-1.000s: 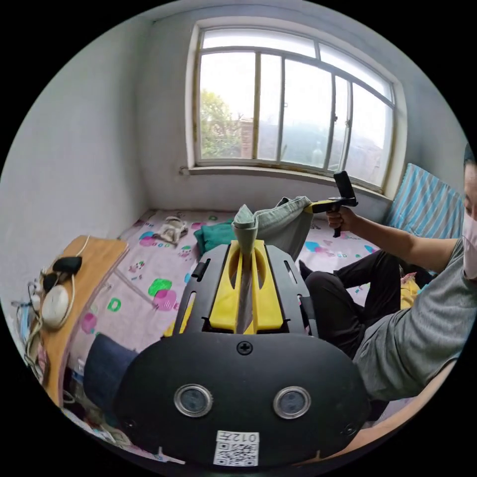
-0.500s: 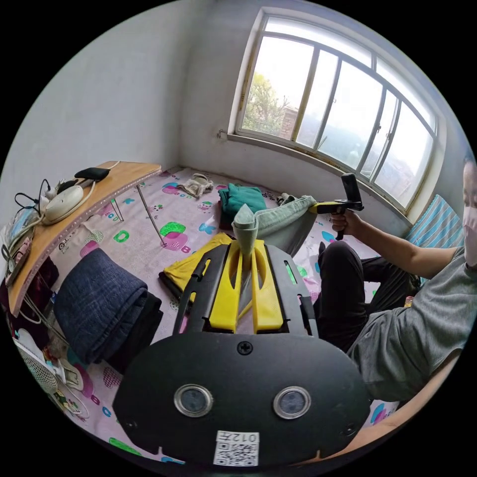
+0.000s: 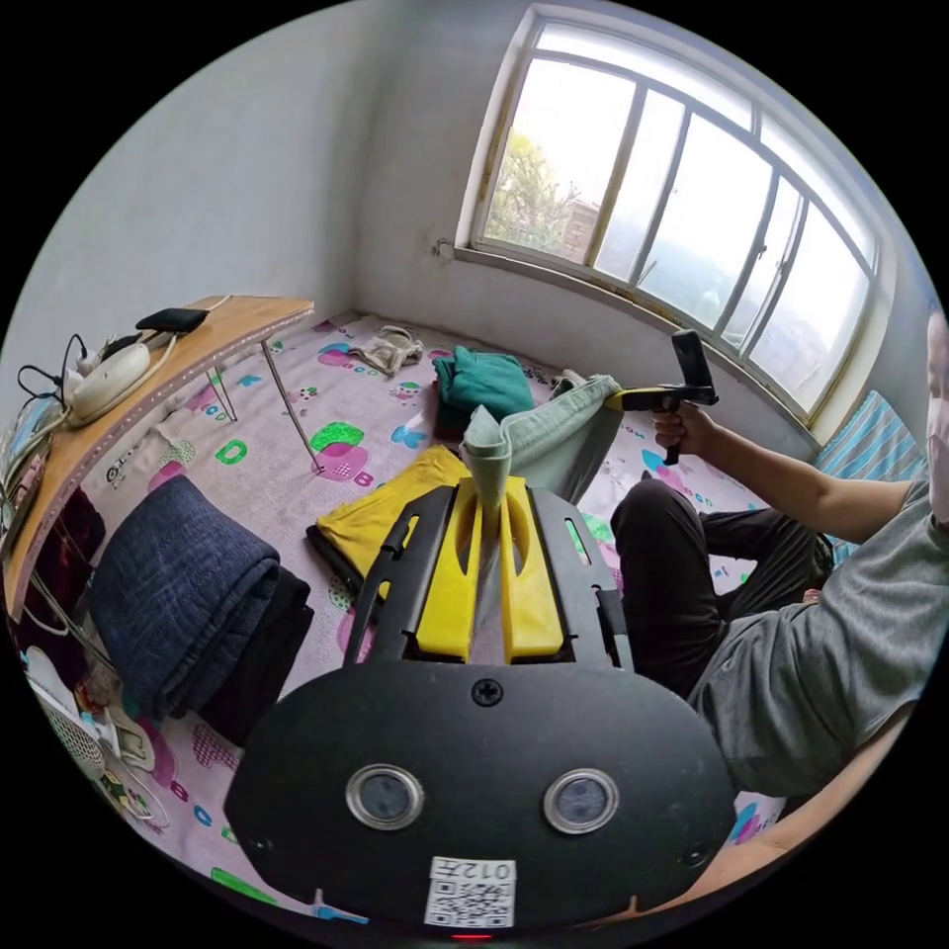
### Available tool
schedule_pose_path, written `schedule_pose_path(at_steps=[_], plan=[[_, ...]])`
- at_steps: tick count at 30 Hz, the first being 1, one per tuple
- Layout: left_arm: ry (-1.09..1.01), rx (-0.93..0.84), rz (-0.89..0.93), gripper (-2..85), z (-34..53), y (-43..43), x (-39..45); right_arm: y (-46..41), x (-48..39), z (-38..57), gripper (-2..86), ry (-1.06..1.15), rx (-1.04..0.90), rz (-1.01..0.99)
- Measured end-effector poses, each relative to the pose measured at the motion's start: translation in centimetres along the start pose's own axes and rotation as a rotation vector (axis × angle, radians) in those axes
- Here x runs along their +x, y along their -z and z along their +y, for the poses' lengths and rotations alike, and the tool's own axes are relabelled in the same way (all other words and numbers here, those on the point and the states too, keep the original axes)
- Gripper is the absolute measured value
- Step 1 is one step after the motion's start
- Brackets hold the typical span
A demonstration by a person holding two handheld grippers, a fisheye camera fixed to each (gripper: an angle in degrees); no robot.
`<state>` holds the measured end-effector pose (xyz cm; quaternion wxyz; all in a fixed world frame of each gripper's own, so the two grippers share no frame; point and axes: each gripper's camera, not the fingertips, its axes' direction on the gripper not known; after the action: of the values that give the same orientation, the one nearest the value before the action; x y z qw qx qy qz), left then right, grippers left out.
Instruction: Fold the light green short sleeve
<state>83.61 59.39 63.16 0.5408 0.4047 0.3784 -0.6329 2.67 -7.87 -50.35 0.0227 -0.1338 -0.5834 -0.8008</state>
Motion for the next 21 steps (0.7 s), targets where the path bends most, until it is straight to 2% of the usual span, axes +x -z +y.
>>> schedule_pose_path(at_steps=[13,21], plan=[[-0.008,0.033,0.009,2.7,-0.1,-1.1,-4.7,-0.4,-2.1,-5.9,-0.8,0.083,-0.004,-0.005],[0.006,0.026,0.011,2.7,-2.2,-3.1,-7.6,-1.7,-0.9,-8.9,-0.9,0.061,-0.013,-0.014]])
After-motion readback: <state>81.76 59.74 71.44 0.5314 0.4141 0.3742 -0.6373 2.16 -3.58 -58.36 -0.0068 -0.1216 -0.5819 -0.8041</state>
